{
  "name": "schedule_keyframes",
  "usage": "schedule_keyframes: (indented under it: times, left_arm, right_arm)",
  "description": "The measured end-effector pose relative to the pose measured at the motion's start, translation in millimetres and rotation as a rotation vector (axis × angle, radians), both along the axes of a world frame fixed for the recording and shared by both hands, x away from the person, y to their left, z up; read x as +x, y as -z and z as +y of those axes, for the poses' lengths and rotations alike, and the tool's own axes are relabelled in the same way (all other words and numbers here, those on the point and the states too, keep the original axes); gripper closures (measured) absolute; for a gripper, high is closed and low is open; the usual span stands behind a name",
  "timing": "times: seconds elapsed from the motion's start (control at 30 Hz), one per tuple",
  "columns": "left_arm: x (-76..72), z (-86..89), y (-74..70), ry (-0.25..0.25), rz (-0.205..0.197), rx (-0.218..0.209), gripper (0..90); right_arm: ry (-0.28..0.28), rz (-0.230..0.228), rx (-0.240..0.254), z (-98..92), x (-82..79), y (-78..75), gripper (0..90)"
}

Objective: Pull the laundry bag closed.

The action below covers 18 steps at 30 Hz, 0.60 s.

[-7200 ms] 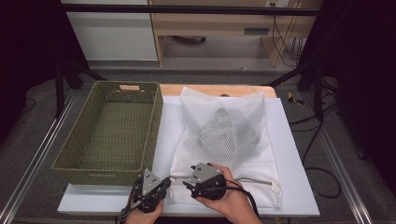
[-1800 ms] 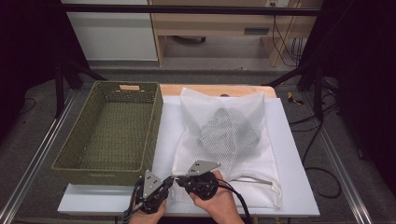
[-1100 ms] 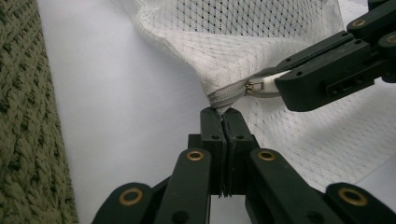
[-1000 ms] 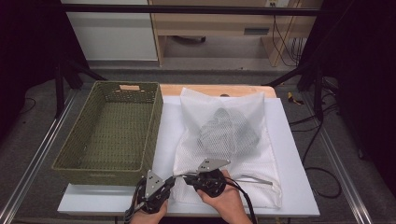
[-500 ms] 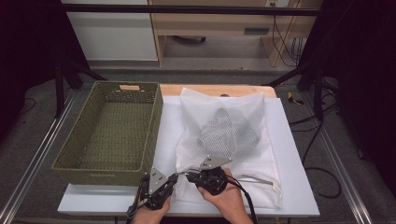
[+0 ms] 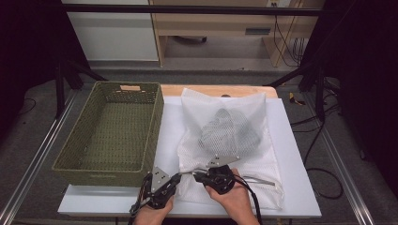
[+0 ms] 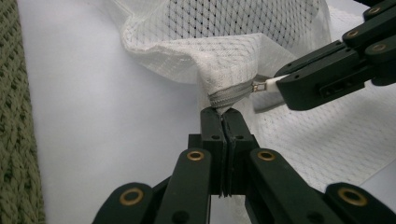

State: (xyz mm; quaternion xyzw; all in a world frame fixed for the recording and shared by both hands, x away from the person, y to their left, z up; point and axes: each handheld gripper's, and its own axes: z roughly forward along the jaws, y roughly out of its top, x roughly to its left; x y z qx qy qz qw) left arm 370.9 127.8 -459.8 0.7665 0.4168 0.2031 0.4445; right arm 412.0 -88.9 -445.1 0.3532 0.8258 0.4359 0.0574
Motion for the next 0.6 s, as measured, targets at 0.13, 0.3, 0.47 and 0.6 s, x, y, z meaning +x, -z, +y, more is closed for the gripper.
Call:
schedule_keyframes:
  times: [0.13,0.3,0.47,0.6]
  left_arm:
    - [-1.6,-1.9,0.2,0.002,-0.004,0.005,89.0]
    - [-2.4,-3.6,-0.9,0.004,-0.010,0.016,89.1]
    - [-2.4,-2.1,-1.5,-0.005,-0.012,-0.002,89.0]
    - [-3.3,-3.7,-0.3,-0.004,-0.013,-0.007,89.0]
  right_arm:
    - [0.008,-0.001,0.014,-3.3,-1.9,0.7,86.7]
    - [0.018,0.005,0.016,-9.3,-0.7,2.3,86.8]
    - [0.039,0.008,0.017,-19.3,0.7,-0.5,86.8]
    - [0.046,0.019,0.039,-25.6,0.9,-2.6,86.7]
